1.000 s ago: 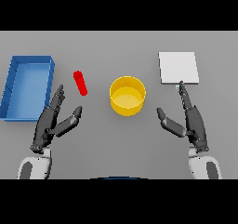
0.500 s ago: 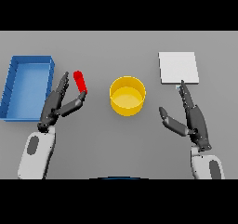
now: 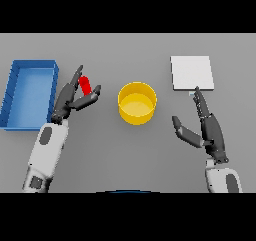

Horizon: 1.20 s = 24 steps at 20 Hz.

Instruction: Pick up the red beaker and tilt it to pour out 1 green nut into yellow bowl. Pick up the yellow bowl and place it on the metallic measuring scale.

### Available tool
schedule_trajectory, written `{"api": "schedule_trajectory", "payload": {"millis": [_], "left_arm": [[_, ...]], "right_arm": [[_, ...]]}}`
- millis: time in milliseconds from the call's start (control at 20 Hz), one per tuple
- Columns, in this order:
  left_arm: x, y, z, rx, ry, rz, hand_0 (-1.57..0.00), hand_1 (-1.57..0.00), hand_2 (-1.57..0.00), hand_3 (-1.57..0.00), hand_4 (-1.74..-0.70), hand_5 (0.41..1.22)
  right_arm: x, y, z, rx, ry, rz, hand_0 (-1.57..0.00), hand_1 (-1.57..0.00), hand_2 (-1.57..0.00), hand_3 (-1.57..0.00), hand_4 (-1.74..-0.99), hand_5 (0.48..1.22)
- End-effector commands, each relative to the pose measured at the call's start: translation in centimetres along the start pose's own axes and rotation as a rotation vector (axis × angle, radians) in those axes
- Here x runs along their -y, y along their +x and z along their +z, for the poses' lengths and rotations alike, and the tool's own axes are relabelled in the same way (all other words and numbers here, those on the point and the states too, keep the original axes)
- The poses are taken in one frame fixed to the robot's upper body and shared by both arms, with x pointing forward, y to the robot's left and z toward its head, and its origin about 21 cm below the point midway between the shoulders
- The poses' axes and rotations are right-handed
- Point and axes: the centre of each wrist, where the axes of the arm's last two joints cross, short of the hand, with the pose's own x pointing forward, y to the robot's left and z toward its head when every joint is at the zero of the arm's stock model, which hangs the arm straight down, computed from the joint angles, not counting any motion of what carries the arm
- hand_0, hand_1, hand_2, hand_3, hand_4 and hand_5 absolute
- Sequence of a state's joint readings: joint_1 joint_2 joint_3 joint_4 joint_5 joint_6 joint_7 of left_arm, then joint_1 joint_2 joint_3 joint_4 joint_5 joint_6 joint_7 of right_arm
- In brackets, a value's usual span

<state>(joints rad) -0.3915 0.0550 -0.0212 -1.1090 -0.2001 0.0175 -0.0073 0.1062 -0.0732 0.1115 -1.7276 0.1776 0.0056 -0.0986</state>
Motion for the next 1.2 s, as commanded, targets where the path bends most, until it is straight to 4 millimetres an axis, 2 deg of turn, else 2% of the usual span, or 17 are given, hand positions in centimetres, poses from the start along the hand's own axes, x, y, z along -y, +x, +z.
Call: {"api": "schedule_trajectory", "payload": {"millis": [0, 200, 400, 450, 550, 600, 650, 700, 800, 900, 1050, 1150], "left_arm": [[0.0, 0.1, -0.1, 0.022, 0.000, 0.004, 0.00, 0.00, 0.00, 0.00, -1.20, 0.669], [0.5, -0.2, -1.3, 0.021, 0.012, 0.029, 0.00, 0.00, 0.00, 0.00, -1.23, 0.687], [1.3, -1.0, -2.3, 0.064, 0.029, 0.112, 0.00, 0.00, -0.01, 0.00, -1.30, 0.719], [1.4, -1.2, -2.4, 0.059, 0.033, 0.128, 0.00, -0.01, -0.05, -0.04, -1.33, 0.738], [1.8, -1.5, -2.7, 0.065, 0.057, 0.150, -0.21, -0.23, -0.29, -0.25, -1.40, 0.787], [2.4, -1.4, -2.9, 0.062, 0.069, 0.150, -0.38, -0.41, -0.46, -0.52, -1.41, 0.874], [2.7, -1.3, -3.0, 0.050, 0.092, 0.133, -0.55, -0.59, -0.66, -0.73, -1.47, 0.943], [2.7, -1.5, -3.0, 0.041, 0.102, 0.099, -0.76, -0.78, -0.84, -0.88, -1.52, 0.999], [3.2, -1.1, -3.3, 0.055, 0.092, 0.043, -1.05, -1.07, -1.11, -1.06, -1.59, 1.079], [2.9, -1.1, -3.1, 0.075, 0.086, 0.044, -1.24, -1.25, -1.27, -1.15, -1.64, 1.130], [3.3, -0.9, -3.1, 0.069, 0.077, 0.042, -1.40, -1.41, -1.42, -1.36, -1.54, 1.174], [2.9, -0.6, -3.2, 0.103, 0.076, 0.110, -1.46, -1.47, -1.47, -1.43, -1.61, 1.165]], "right_arm": [[0.0, 0.0, 0.0, -0.007, 0.005, 0.002, 0.00, 0.00, 0.00, 0.00, -1.234, 0.635], [-0.1, -0.5, 0.1, -0.027, -0.016, 0.008, 0.00, 0.00, 0.00, 0.00, -1.242, 0.642], [0.1, -0.4, 0.0, -0.022, -0.015, 0.003, 0.00, 0.00, 0.00, 0.00, -1.246, 0.646], [0.3, -0.3, 0.0, -0.016, -0.022, -0.003, 0.00, 0.00, 0.00, 0.00, -1.244, 0.644], [0.2, -0.1, 0.0, -0.017, -0.017, 0.002, 0.00, 0.00, 0.00, 0.00, -1.240, 0.645], [0.1, -0.2, 0.1, -0.016, -0.013, 0.013, 0.00, 0.00, 0.00, 0.00, -1.236, 0.647], [0.2, -0.1, 0.2, -0.012, -0.017, 0.012, 0.00, 0.00, 0.00, 0.00, -1.237, 0.648], [0.6, 0.0, 0.2, -0.014, -0.023, 0.006, 0.00, 0.00, 0.00, 0.00, -1.239, 0.648], [0.2, 0.0, 0.2, -0.016, -0.023, -0.001, 0.00, 0.00, 0.00, 0.00, -1.239, 0.648], [0.4, -0.3, 0.4, -0.019, -0.018, 0.006, 0.00, 0.00, 0.00, 0.00, -1.242, 0.650], [0.2, 0.1, -0.1, -0.009, -0.011, -0.016, 0.00, 0.00, 0.00, 0.00, -1.255, 0.644], [0.2, 0.2, -0.1, -0.004, -0.013, 0.000, 0.00, 0.00, 0.00, 0.00, -1.245, 0.642]]}}
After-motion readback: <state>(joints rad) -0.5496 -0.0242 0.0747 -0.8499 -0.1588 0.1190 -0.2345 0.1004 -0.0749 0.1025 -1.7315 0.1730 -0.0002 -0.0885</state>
